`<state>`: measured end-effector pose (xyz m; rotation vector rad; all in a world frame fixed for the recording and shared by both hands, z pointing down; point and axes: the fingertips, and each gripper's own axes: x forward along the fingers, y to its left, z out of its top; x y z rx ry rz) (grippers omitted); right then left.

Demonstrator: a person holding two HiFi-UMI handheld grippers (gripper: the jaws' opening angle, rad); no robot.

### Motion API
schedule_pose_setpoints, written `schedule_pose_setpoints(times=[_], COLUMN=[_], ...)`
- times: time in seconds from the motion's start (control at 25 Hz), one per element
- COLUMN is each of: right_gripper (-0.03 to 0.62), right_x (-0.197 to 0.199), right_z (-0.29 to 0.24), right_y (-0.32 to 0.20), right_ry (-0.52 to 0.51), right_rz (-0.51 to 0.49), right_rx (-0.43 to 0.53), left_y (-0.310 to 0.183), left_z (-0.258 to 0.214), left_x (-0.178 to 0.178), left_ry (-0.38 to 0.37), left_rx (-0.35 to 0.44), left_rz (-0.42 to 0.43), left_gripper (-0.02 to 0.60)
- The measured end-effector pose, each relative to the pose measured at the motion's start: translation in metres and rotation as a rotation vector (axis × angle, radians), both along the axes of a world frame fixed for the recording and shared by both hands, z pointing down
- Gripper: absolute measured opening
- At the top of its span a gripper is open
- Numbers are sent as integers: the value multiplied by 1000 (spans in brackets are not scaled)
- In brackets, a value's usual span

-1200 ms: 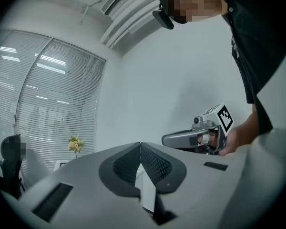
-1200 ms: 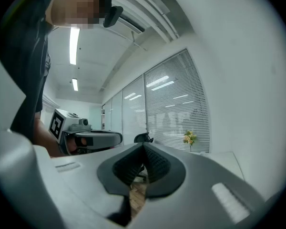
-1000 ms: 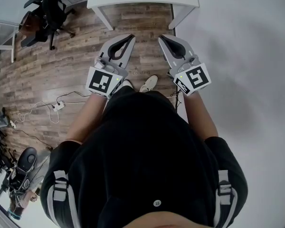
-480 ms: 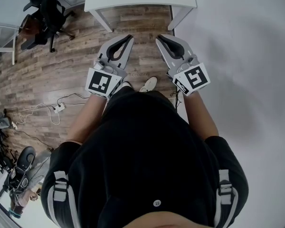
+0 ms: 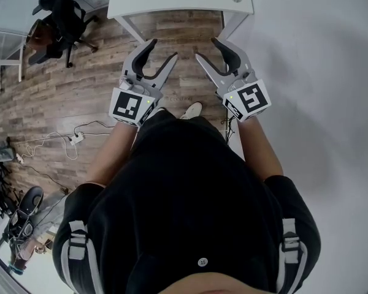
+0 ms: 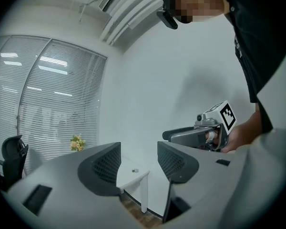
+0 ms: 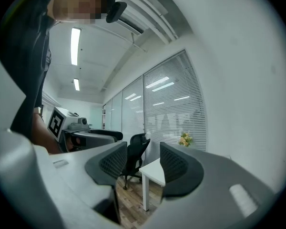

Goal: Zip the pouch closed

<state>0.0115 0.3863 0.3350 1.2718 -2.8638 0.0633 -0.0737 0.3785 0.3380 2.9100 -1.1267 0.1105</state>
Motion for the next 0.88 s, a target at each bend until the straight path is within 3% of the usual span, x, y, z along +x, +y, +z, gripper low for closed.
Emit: schedule_pose_setpoints(times=[0.16,0.44,0.88], right_gripper=[258,265,265], right_x=[11,27,7], right_z=[3,7,16], right_y=[-7,-24,-78], right_ry=[-1,-30,1], right_rz=[-11,-17,-19], right_rx=[3,-3,-22], left_y=[-7,-17,-76], left_z=[4,9,23], left_x=[11,30,13], left_ry=[-2,-14,-7], left_rx=[-6,-2,-23], left_rz=[-27,-38,-20], left_gripper=[253,261,261])
